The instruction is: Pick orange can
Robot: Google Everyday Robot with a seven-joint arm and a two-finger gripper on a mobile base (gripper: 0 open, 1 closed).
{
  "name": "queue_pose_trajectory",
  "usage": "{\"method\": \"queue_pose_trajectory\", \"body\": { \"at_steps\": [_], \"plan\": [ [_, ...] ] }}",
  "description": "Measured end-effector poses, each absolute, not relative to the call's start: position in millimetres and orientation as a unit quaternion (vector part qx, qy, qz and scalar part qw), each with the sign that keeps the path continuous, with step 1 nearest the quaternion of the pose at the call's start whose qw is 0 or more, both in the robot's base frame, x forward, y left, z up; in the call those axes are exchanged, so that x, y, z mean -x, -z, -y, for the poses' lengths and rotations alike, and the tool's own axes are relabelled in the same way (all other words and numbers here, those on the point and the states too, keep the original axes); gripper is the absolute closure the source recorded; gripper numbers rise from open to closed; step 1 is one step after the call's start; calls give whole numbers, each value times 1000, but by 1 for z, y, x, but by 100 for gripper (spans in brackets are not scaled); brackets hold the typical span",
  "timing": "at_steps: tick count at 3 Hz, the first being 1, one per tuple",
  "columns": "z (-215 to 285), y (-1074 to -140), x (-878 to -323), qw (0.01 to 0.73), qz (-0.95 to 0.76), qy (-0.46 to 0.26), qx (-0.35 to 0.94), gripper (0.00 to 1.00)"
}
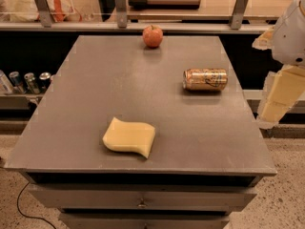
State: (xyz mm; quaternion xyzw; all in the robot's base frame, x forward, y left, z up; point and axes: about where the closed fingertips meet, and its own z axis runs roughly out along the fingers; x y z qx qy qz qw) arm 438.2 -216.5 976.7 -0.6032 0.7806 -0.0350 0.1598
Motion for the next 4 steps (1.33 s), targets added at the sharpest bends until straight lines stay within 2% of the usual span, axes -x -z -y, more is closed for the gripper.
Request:
{"method": "queue_pose_trajectory", "body": {
  "at_steps": [2, 4],
  "plan": [
    [209, -976, -462, 161, -764, 40, 624, 0],
    [190, -951, -528, 135, -726, 56, 672, 0]
  ]
}}
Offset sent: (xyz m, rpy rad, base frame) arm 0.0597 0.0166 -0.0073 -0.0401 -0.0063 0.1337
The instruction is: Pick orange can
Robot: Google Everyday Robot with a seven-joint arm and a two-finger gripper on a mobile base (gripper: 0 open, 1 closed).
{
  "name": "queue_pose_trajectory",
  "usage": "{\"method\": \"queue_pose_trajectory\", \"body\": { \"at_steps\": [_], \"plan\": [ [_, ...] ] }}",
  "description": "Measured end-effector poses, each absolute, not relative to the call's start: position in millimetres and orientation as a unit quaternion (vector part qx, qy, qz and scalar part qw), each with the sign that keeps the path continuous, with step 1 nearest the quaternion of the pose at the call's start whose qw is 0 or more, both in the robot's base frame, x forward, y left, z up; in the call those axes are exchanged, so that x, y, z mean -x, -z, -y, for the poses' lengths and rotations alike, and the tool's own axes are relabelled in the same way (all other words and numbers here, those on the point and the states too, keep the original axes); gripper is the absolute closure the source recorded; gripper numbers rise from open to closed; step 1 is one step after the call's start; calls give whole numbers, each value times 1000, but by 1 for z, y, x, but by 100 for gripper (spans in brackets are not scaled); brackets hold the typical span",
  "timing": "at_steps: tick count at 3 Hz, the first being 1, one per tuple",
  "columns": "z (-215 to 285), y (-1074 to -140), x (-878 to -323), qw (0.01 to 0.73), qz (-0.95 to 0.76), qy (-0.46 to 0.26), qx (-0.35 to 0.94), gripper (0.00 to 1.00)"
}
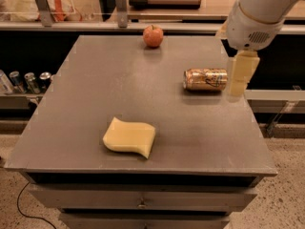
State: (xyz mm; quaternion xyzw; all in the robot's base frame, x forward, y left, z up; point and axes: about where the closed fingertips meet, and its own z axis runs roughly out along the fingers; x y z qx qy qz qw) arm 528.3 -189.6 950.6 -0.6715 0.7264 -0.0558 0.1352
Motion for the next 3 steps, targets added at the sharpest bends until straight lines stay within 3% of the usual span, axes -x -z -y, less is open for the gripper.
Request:
{"method": "queue_pose_trajectory", "body": {
  "at_steps": [3],
  "plan": [
    [199, -892, -592, 82, -739, 91, 663, 0]
  ]
}}
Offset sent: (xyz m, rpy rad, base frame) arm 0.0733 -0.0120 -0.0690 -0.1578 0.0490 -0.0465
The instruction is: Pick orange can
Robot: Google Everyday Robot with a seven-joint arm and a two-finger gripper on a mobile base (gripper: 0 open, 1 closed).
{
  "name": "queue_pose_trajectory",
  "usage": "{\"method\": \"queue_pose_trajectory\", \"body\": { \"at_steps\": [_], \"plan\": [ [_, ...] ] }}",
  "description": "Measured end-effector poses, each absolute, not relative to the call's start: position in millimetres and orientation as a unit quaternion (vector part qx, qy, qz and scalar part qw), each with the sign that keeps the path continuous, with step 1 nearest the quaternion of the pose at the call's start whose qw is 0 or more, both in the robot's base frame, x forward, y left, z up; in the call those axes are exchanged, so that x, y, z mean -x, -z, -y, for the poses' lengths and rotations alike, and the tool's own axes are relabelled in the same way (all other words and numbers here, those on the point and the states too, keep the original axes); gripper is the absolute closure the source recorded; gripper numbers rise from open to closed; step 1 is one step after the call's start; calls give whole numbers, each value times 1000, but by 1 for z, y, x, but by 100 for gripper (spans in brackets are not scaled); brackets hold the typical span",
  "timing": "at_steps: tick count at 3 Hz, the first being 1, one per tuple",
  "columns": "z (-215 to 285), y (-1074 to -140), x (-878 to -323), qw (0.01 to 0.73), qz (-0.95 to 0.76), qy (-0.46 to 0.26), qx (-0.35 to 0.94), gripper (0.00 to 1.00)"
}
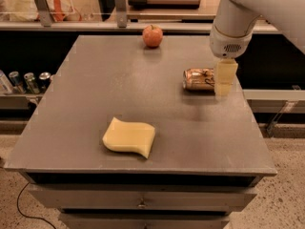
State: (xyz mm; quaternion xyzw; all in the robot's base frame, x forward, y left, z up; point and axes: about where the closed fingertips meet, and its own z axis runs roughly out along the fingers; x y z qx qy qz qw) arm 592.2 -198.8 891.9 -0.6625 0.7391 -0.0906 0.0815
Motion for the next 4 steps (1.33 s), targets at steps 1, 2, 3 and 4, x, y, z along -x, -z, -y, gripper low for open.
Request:
{"method": "queue_pose_trajectory", "body": {
  "at_steps": [1, 2, 3, 4],
  "plan": [
    [201, -876, -601, 70, -746, 90, 656, 3],
    [200, -868, -606, 65, -750, 86, 653, 18],
    [199, -863, -608, 64, -753, 82, 650, 41],
    [200, -862, -607, 66, -756, 78, 647, 64]
  ]
}}
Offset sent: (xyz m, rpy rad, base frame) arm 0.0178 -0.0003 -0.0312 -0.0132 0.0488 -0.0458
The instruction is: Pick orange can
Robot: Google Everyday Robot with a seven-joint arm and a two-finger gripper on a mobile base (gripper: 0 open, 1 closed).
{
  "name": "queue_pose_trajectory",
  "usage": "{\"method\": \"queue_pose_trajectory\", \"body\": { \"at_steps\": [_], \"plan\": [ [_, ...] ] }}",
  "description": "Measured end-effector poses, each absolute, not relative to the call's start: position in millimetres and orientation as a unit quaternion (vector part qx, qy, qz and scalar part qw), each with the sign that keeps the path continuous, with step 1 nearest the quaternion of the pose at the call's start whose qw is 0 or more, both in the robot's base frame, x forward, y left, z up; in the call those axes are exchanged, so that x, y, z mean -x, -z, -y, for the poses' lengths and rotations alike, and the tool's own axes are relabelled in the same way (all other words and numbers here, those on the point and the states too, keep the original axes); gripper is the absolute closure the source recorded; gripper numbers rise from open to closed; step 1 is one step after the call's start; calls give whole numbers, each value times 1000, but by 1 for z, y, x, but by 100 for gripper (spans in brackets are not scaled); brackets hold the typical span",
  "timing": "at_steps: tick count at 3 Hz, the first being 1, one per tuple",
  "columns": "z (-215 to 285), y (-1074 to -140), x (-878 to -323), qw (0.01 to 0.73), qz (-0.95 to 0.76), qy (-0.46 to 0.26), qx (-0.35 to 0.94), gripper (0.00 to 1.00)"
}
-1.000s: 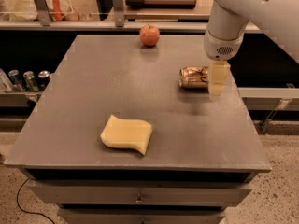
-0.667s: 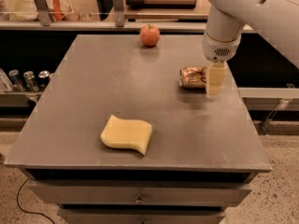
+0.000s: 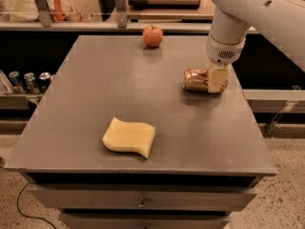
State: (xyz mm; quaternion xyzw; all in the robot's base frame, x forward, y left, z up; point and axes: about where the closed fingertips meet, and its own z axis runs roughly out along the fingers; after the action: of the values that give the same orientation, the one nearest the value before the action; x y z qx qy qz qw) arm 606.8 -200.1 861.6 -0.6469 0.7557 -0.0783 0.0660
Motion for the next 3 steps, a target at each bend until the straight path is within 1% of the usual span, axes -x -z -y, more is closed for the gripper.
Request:
{"method": "queue_pose_trajectory", "body": {
  "at_steps": [1, 2, 3],
  "plan": [
    [202, -869, -605, 75, -757, 79, 644, 87],
    [203, -894, -604, 91, -755, 88, 644, 100],
    [201, -926, -603, 110, -746, 105, 649, 100]
  ]
}}
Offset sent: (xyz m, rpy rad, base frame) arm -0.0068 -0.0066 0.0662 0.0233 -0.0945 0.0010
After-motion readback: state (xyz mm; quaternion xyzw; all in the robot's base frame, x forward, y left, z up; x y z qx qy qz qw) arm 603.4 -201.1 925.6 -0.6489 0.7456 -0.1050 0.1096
